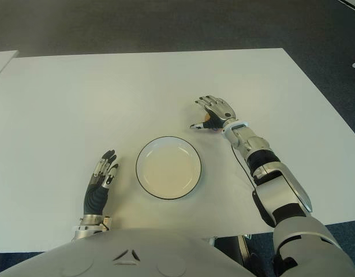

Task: Put the apples into the plate.

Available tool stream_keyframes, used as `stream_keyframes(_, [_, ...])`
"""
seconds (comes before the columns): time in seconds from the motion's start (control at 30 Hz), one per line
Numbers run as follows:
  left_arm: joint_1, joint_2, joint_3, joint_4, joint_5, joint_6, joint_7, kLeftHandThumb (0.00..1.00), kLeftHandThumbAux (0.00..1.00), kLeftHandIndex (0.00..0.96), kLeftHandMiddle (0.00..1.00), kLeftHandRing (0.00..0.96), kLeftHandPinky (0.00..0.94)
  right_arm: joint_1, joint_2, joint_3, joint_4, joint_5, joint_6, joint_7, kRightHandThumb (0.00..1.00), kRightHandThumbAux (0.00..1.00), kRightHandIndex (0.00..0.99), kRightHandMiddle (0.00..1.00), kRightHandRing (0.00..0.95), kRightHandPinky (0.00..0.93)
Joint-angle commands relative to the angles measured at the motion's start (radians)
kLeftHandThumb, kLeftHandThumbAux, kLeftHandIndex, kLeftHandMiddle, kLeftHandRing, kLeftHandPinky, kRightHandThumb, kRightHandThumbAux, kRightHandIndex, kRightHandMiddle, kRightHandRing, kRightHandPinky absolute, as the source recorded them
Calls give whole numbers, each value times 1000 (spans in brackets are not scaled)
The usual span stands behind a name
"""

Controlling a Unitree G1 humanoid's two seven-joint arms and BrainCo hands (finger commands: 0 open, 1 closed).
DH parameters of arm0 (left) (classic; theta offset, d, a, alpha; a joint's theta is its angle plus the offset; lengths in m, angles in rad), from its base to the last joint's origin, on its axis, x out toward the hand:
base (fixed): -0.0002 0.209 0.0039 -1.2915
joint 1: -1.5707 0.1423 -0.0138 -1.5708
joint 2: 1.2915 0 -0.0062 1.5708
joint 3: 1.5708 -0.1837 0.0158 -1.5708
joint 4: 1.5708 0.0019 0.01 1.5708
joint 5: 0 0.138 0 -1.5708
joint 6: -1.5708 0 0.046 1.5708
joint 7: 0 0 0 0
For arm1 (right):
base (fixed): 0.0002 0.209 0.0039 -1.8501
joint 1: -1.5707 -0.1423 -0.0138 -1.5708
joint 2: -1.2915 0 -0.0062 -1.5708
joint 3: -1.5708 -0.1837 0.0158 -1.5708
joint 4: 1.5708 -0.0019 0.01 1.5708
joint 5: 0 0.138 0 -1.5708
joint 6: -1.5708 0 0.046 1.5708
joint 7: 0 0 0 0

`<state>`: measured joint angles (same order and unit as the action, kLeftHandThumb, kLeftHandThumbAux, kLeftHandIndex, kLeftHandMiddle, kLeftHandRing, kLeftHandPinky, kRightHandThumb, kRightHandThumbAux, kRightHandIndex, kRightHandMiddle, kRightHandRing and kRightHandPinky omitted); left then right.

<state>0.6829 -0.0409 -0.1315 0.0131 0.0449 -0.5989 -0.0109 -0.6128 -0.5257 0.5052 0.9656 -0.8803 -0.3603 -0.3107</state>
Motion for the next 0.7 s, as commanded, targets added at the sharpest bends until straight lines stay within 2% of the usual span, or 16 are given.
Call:
stream_keyframes(0.03, [8, -2, 6, 11, -1, 34, 11, 43, 402, 0, 0, 0, 0, 45, 10, 23, 36, 8, 3, 1, 199, 285, 0, 0, 0, 27])
stream_keyframes(0.3, [2, -4, 16, 18, 5, 44, 20, 34, 399, 0, 0, 0, 0, 92, 16, 30, 37, 25, 15, -28, 181, 284, 0, 0, 0, 15])
stream_keyframes(0.7, [-3, 6, 8, 19, -6, 42, 0, 40, 395, 0, 0, 0, 0, 100, 20, 31, 74, 59, 34, -35, 173, 284, 0, 0, 0, 15])
